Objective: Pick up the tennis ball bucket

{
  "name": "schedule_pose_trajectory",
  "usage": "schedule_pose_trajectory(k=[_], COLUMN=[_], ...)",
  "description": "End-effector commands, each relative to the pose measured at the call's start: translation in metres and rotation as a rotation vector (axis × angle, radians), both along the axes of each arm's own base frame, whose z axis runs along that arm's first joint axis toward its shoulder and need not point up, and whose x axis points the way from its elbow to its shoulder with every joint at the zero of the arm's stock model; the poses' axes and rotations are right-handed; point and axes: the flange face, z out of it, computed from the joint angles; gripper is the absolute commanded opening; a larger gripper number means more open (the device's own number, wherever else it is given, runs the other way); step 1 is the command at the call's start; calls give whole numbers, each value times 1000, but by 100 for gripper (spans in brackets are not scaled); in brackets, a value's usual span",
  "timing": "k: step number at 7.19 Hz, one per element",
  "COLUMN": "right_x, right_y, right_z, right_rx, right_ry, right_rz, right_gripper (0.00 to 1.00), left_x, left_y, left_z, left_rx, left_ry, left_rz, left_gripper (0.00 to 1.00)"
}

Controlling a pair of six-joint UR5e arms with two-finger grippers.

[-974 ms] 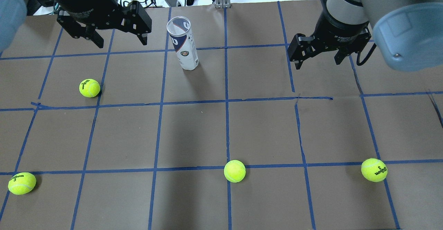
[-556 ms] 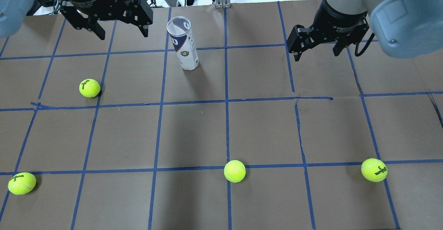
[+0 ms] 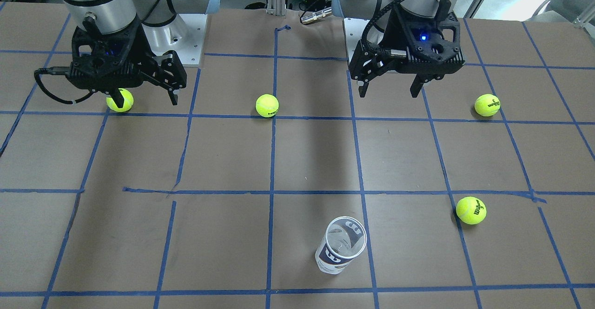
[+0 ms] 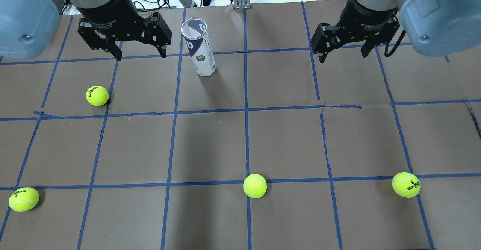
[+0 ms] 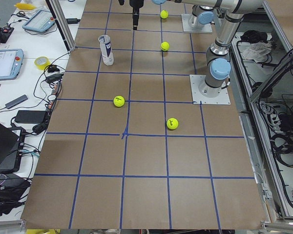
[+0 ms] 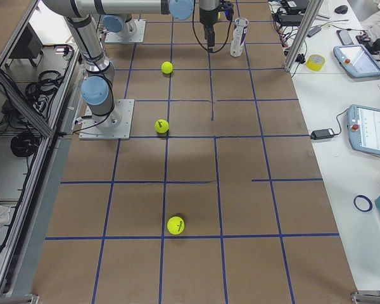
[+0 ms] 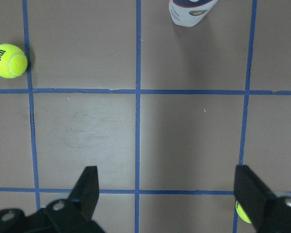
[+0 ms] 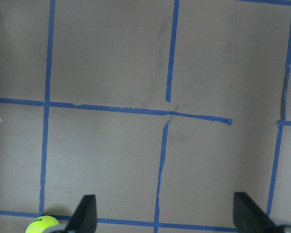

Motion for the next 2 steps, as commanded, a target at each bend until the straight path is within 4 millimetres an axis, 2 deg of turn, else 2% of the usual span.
schedule_pose_trajectory(k=[1,2], right_x=[-2,-2], right_y=[-1,-1], right_z=[1,1], right_rx=[-3,-1], right_ry=[3,4], right_rz=[-2,-3], right_gripper=[100,100], left_x=[0,1], left_y=[1,1], left_z=[-1,0], left_rx=[0,-1], left_ry=[2,1], left_rz=[0,0], left_gripper=[100,100])
